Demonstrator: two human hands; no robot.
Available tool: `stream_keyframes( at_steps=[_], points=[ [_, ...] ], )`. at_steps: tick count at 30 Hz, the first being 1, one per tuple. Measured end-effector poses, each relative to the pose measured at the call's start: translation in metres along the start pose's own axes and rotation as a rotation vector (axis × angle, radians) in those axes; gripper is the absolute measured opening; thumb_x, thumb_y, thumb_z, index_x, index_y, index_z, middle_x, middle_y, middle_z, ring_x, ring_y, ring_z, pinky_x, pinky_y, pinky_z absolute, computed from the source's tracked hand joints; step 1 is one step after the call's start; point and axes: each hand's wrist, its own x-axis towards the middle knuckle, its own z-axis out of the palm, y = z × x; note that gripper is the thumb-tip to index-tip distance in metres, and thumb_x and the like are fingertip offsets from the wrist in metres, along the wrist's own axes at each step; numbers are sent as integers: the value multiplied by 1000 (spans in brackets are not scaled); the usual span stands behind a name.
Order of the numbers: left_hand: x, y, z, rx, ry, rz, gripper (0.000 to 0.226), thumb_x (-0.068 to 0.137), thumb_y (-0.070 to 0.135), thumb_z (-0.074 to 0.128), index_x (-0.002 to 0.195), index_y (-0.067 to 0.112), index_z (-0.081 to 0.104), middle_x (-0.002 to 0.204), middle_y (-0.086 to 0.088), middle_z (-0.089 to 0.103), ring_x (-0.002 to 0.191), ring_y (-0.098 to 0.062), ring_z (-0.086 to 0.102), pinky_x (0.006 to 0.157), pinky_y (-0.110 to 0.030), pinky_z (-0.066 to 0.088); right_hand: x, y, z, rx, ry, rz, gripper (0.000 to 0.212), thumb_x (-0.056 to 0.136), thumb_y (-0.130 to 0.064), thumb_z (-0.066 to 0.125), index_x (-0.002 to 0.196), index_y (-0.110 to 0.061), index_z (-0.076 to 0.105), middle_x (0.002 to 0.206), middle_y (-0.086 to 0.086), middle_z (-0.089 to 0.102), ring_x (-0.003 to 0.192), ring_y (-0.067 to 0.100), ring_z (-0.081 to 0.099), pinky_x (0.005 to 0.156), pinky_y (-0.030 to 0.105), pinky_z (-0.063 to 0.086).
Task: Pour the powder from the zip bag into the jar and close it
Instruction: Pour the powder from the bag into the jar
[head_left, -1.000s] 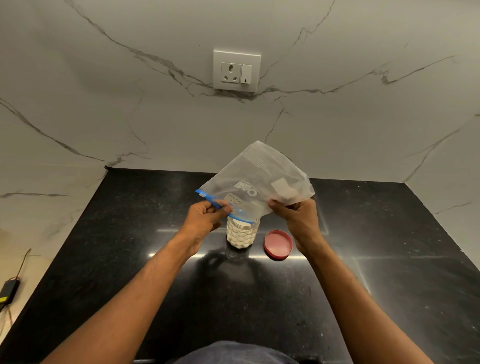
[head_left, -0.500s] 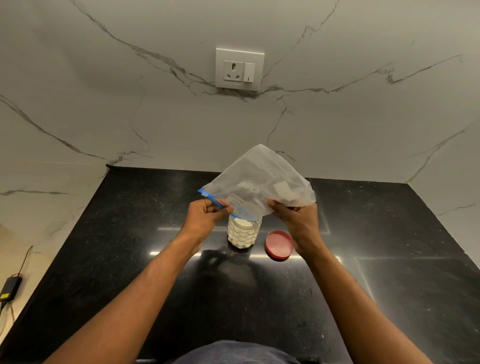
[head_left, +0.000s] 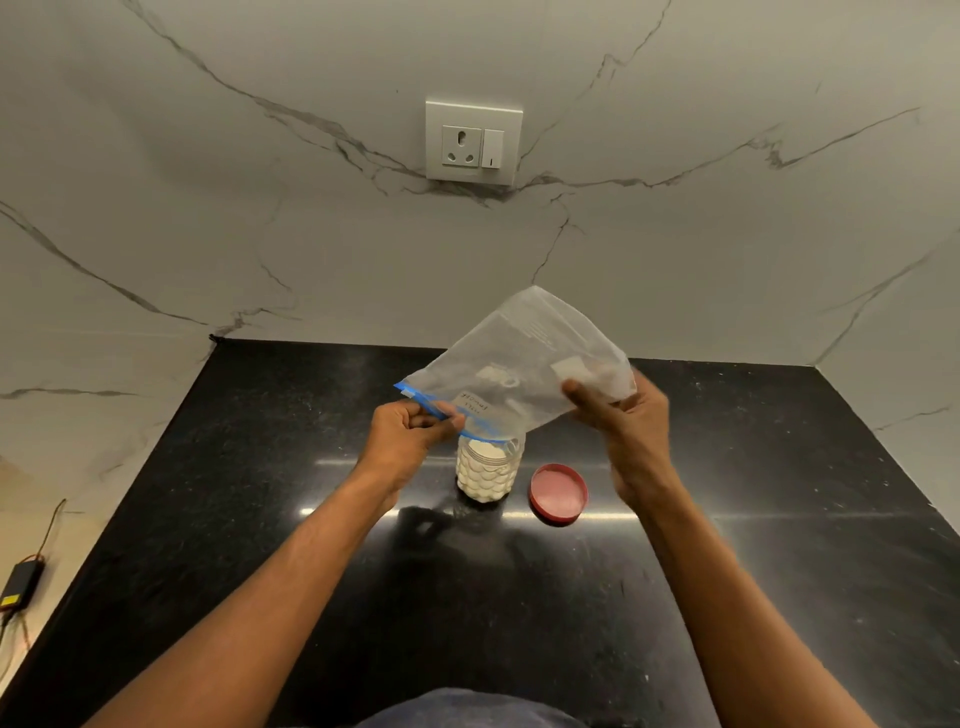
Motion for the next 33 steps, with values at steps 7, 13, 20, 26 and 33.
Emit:
stream_keyframes(
  at_steps=[7,13,20,26,33],
  points=[
    [0,-3,3,-8,22,-45,15,88,3,83,98,13,81,95,4,86,92,-5,81,74,-13,61,12,-35,-14,23,62,-99,24,81,-20,84,103,-10,78,97,5,81,95,25,78,88,45,65],
    [0,-2,1,-38,45,-87,14,88,4,84,96,16,81,91,8,85,88,-1,80,77,-15,57,8,-30,-20,-75,12,-65,45,79,-28,86,118,-11,71,111,8,77,103,30,76,81,38,66],
    [-2,3,3,-22,26,-83,17,90,0,81,104,8,79,103,-1,83,97,-8,77,87,-24,59,8,-34,-21,-189,26,-149,20,84,-28,82,97,-14,76,95,6,78,91,35,74,81,43,66],
    [0,1,-1,-6,17,-75,18,90,2,81,108,6,79,104,0,82,98,-7,77,77,-18,60,15,-49,-19,-463,-22,-191,46,72,-44,91,106,-23,69,104,-6,73,96,10,70,80,37,64],
    [1,-2,6,31,-23,-72,15,89,1,82,98,12,79,89,11,85,86,0,80,66,-12,60,42,-90,43,-826,-169,-537,63,85,-36,86,138,-13,60,133,9,70,121,19,65,103,35,50]
  ],
)
